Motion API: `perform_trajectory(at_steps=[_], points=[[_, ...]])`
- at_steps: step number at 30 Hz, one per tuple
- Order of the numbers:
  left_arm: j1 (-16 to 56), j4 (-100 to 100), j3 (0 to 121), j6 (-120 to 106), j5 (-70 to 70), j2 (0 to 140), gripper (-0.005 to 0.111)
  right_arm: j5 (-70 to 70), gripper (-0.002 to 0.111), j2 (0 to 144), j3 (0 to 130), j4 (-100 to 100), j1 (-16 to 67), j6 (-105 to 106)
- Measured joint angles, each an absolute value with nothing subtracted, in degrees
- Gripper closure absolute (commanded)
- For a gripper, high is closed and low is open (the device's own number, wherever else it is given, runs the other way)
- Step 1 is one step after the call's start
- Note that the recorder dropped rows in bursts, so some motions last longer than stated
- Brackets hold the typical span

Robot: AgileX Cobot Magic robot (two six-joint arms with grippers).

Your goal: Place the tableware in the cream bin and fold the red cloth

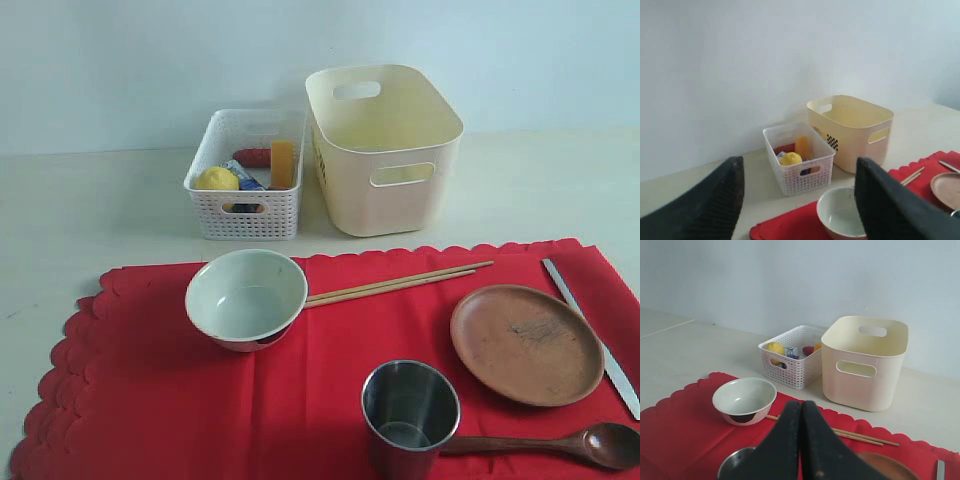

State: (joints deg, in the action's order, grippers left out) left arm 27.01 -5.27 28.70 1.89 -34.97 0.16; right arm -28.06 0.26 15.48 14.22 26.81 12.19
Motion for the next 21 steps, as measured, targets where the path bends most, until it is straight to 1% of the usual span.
perform_trajectory(at_steps=[5, 11, 21], points=[[27.01, -5.27, 26.70, 1.89, -29.49, 0.16, 0.045, -28.06, 0.108, 0.26, 15.48, 13.85, 26.81, 12.30], [27.01, -5.27, 21.55, 1.89, -21.95, 0.16, 0.045, -27.79, 0.108, 0.26, 14.75, 13.76, 26.81, 12.30], [27.01, -5.27, 19.74, 1.89, -21.35, 0.16, 0.045, -27.68, 0.108, 0.26, 14.49, 13.76, 26.81, 12.30]])
